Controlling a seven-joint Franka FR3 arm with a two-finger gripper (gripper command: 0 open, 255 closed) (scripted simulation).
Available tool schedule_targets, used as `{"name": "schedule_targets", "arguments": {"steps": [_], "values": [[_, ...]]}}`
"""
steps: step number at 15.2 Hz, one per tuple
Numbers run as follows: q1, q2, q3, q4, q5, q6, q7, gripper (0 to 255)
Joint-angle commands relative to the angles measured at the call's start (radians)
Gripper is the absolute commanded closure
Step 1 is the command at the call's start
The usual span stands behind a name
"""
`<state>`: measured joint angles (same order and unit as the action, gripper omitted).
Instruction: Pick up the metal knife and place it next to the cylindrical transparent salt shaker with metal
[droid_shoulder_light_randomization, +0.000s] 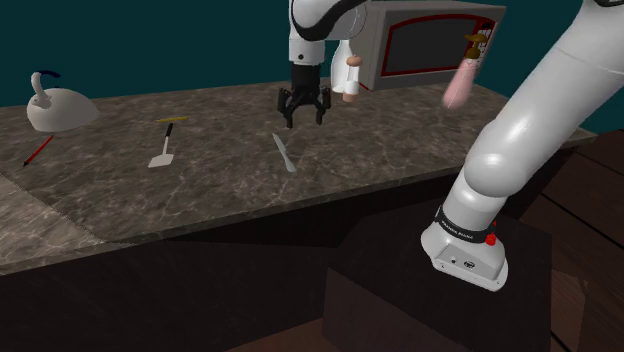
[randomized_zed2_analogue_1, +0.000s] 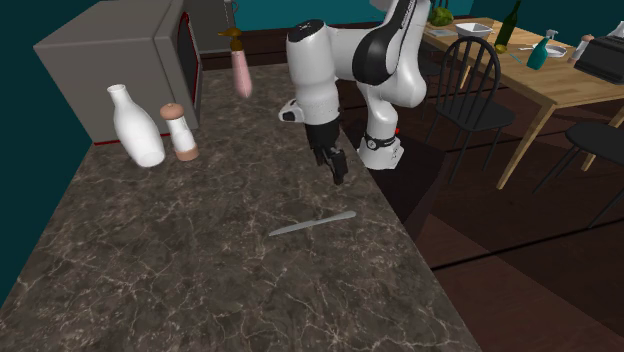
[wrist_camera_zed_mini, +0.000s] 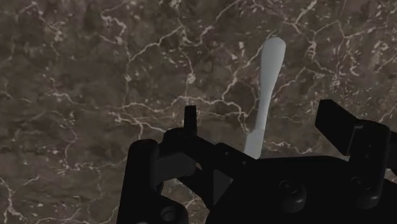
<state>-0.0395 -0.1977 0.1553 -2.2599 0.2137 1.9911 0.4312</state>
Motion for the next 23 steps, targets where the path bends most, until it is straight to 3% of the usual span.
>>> {"name": "schedule_targets", "arguments": {"steps": [1,7,15,22,23], "values": [[-0.006,0.079,0.005,0.039,0.009,0.035,0.056,0],[-0.011,0.306,0.004,0.179,0.027,0.111,0.201,0],[0.001,0.351,0.012,0.128,0.035,0.208,0.198,0],[0.001,0.352,0.012,0.128,0.035,0.208,0.198,0],[0.001,0.352,0.012,0.128,0.035,0.208,0.198,255]]}}
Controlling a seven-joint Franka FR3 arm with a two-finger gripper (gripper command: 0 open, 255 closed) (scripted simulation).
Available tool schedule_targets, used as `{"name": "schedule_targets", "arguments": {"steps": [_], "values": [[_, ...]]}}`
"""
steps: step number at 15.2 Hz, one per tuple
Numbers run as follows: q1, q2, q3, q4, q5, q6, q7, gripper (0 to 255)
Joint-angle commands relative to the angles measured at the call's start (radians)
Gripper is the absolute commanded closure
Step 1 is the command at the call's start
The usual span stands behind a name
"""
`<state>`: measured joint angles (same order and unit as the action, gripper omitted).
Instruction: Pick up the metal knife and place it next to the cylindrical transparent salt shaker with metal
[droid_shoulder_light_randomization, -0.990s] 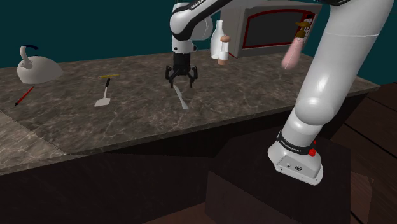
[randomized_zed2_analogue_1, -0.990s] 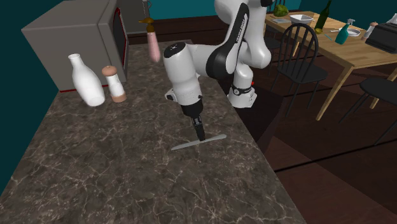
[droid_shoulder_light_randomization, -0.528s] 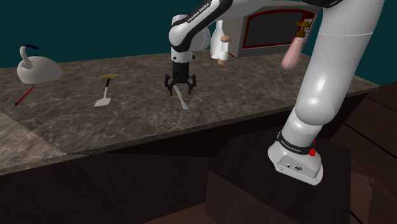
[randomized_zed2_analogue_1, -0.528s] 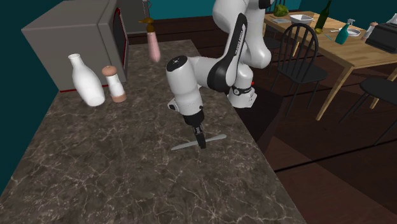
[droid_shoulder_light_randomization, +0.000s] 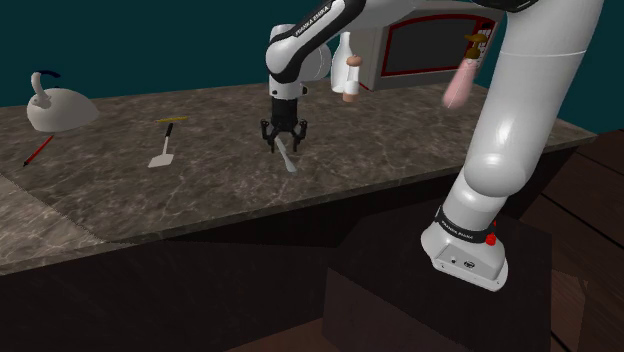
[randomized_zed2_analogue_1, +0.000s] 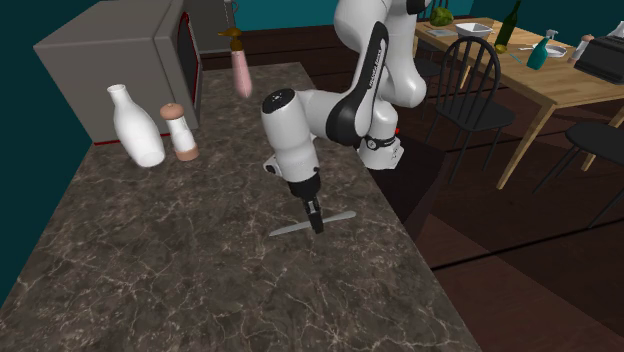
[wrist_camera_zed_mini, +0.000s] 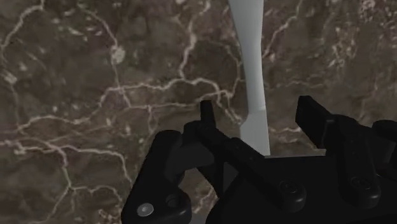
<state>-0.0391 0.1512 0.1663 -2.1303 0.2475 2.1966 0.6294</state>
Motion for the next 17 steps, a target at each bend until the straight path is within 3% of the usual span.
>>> {"name": "schedule_targets", "arguments": {"steps": [1,9,17], "values": [[0.001,0.003,0.001,-0.001,0.001,0.003,0.000,255],[0.001,0.003,0.001,-0.001,0.001,0.003,0.000,255],[-0.002,-0.055,-0.001,0.041,-0.004,-0.096,0.018,255]]}}
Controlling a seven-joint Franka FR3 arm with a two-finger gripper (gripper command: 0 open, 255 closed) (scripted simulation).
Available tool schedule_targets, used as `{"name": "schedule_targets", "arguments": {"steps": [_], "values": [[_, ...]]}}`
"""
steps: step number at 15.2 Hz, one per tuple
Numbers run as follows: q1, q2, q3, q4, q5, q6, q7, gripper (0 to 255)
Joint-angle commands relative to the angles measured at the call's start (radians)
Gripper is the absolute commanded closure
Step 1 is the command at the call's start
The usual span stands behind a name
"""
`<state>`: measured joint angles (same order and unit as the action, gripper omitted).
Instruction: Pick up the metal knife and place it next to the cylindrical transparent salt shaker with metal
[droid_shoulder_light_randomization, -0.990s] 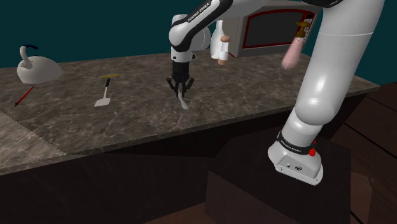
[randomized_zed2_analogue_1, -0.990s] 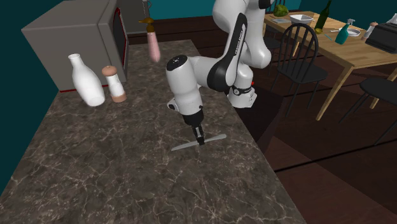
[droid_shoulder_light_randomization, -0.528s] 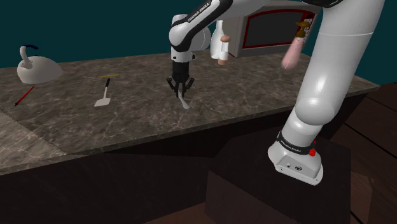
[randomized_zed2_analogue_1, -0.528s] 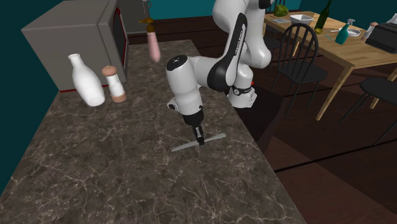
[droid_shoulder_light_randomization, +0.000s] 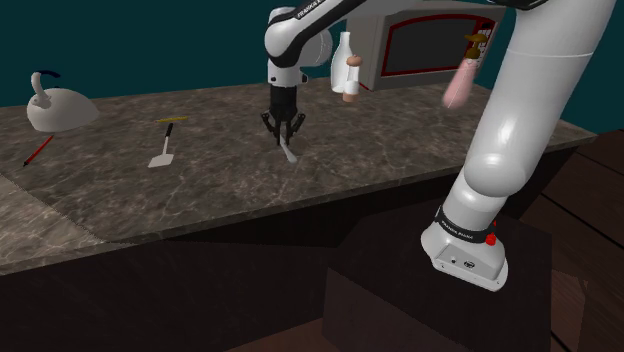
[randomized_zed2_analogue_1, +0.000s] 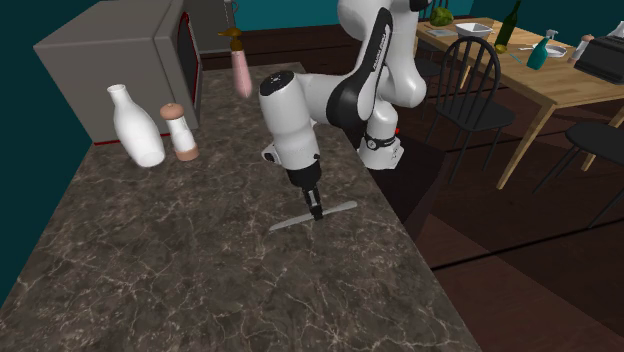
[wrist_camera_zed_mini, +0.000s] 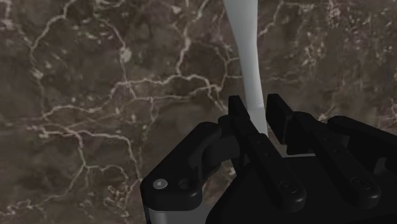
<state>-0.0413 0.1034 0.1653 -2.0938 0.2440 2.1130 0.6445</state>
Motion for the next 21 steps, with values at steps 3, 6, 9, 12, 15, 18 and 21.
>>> {"name": "schedule_targets", "arguments": {"steps": [3,6,9,12,15,18,21], "values": [[-0.001,-0.025,-0.001,0.024,-0.002,-0.049,0.010,255],[-0.003,-0.042,-0.002,0.046,-0.004,-0.087,0.016,255],[-0.004,-0.057,-0.003,0.069,-0.006,-0.125,0.023,255],[-0.005,-0.070,-0.003,0.094,-0.007,-0.162,0.030,255],[-0.006,-0.082,-0.004,0.121,-0.009,-0.200,0.037,255],[-0.007,-0.091,-0.005,0.151,-0.011,-0.238,0.044,255],[-0.008,-0.099,-0.006,0.182,-0.012,-0.277,0.051,255]]}}
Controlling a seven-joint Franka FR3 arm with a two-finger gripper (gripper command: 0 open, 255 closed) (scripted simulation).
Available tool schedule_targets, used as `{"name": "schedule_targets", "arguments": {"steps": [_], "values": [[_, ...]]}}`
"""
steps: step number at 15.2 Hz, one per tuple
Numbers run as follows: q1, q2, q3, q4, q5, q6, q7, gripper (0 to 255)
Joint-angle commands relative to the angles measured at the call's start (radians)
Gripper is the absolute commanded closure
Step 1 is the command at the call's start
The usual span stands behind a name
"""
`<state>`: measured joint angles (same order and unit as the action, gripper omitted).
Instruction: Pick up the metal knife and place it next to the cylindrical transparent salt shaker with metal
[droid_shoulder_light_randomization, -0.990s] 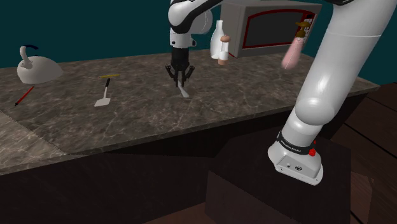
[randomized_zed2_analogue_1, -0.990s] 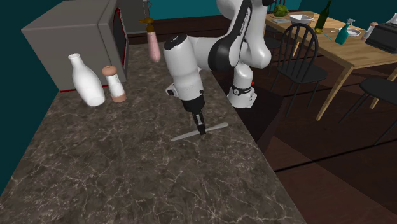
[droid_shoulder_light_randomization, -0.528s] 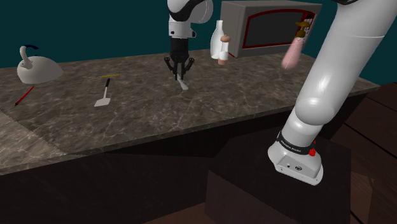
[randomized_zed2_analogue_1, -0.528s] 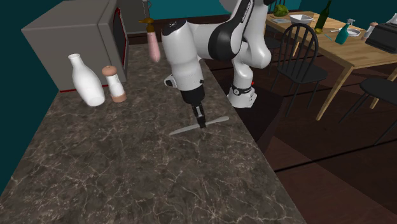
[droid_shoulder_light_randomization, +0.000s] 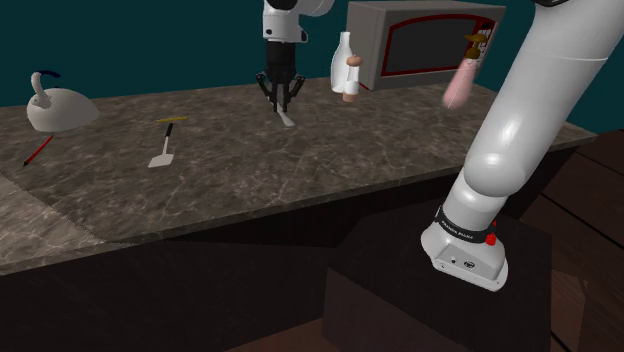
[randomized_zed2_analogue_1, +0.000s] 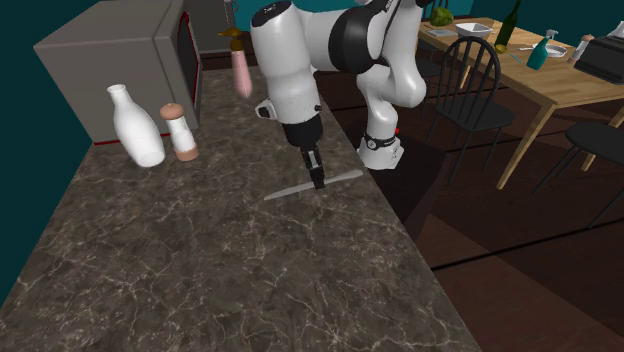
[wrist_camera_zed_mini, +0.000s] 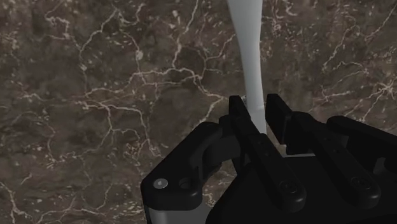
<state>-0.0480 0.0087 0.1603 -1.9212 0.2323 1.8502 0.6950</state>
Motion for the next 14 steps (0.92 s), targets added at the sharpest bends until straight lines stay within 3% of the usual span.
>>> {"name": "schedule_targets", "arguments": {"steps": [1,14], "values": [[-0.002,-0.006,-0.002,0.020,-0.001,-0.027,0.003,255],[-0.005,-0.014,-0.005,0.184,-0.007,-0.196,0.036,255]]}}
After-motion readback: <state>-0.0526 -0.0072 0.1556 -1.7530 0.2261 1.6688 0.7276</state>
